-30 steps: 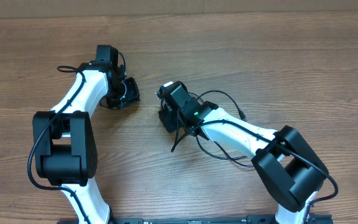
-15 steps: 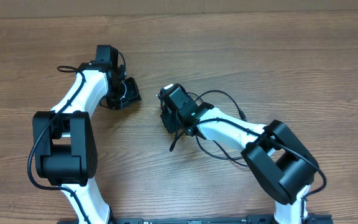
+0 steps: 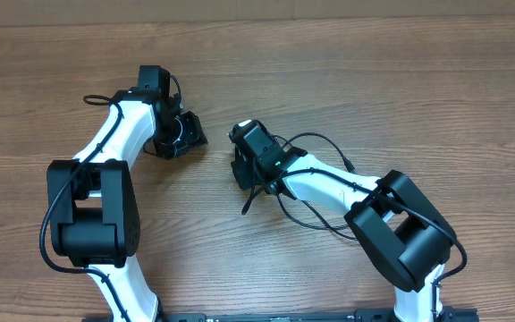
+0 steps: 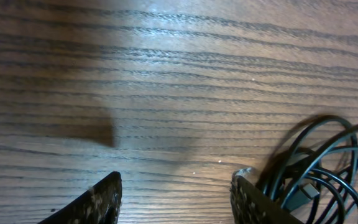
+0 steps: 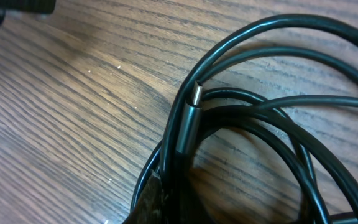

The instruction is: Untangle cables

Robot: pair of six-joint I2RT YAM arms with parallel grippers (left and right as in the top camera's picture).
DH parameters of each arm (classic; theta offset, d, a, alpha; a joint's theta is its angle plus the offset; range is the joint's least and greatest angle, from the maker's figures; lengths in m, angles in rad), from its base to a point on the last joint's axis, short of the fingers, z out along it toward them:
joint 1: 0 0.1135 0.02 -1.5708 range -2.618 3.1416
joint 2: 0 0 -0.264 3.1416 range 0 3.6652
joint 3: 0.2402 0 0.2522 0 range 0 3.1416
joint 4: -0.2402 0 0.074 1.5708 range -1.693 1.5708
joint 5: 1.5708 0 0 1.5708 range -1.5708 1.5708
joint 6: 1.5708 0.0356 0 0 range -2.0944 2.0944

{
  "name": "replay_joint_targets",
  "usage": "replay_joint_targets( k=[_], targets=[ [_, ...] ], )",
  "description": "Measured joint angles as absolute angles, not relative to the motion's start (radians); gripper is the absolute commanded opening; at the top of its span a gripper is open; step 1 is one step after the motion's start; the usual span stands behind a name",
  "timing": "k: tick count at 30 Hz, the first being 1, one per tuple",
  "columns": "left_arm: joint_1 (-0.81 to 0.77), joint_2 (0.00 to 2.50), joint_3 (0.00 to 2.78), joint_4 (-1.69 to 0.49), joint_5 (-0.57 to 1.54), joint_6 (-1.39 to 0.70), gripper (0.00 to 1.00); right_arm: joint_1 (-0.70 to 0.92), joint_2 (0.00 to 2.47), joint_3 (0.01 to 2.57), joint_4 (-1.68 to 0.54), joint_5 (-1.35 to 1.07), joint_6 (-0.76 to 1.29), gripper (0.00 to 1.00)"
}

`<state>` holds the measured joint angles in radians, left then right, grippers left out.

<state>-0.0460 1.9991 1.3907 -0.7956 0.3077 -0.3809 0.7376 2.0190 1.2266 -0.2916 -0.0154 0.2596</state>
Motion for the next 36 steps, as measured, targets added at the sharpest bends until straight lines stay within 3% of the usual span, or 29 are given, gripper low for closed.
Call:
replay_joint_targets(
  k=[5,16,31,36],
  targets=[
    [-0.046,1.999,1.391,-0.786,0.386,-0.321,0.47,0.677,2.019,1.229,-0.292,-0.172,0.324,0.04],
    [-0.046,1.999,1.391,-0.770,0.643,-0.112,0.46,0.459,2.019,1.231,-0.196,-0.676,0.483,0.04],
    [-0.076,2.000,1.391,-0.738,0.831,-0.022,0.49,0.416,2.019,1.231,-0.193,-0.764,0.710,0.04],
    [-0.119,1.999,1.391,-0.730,0.838,-0.021,0.54,0.416,2.019,1.231,-0.161,-0.770,0.775,0.04]
  ],
)
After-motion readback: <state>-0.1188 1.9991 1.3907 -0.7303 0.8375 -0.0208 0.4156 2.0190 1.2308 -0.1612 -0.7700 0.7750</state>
